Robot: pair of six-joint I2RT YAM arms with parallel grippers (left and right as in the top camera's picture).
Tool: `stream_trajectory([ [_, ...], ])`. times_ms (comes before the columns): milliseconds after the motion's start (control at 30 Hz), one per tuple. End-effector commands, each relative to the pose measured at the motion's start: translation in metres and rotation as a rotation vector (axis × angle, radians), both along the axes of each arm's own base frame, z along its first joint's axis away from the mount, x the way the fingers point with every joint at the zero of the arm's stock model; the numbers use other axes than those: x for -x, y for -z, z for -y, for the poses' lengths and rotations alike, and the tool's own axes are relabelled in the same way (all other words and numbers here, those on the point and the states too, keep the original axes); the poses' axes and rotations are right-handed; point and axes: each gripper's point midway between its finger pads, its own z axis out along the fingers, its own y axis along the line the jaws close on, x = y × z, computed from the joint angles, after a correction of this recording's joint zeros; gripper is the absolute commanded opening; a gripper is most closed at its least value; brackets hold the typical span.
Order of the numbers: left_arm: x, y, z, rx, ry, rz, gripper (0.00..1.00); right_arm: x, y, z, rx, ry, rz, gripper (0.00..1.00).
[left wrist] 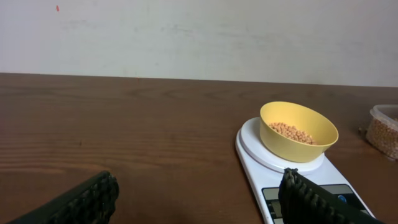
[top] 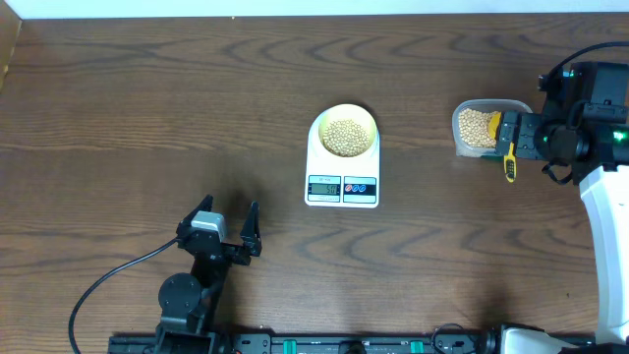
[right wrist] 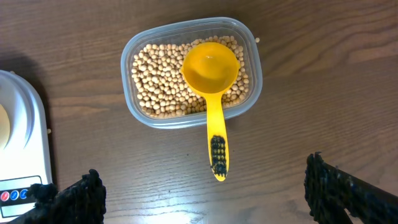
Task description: Scoop item into bowl and weigh 50g on scale
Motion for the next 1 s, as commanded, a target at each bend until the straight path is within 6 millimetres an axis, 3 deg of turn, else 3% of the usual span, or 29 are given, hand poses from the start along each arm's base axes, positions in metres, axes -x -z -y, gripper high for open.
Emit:
stream_trajectory([
  [0,0.002,0.015,0.001,-0.026,0.012,-0.045,0.85,0.0,-0.003,-0.001,0.019,-0.014,0.006,0.99],
  [433,0.0,0.015,-0.006,-0.062,-0.021,-0.04,0.84,0.0,-0.003,0.0,0.019,-0.014,0.006,0.99],
  [967,-0.003,0.016,-0.03,-0.108,-0.123,-0.039,0.85,0.0,-0.003,-0.001,0.019,-0.014,0.006,0.99],
])
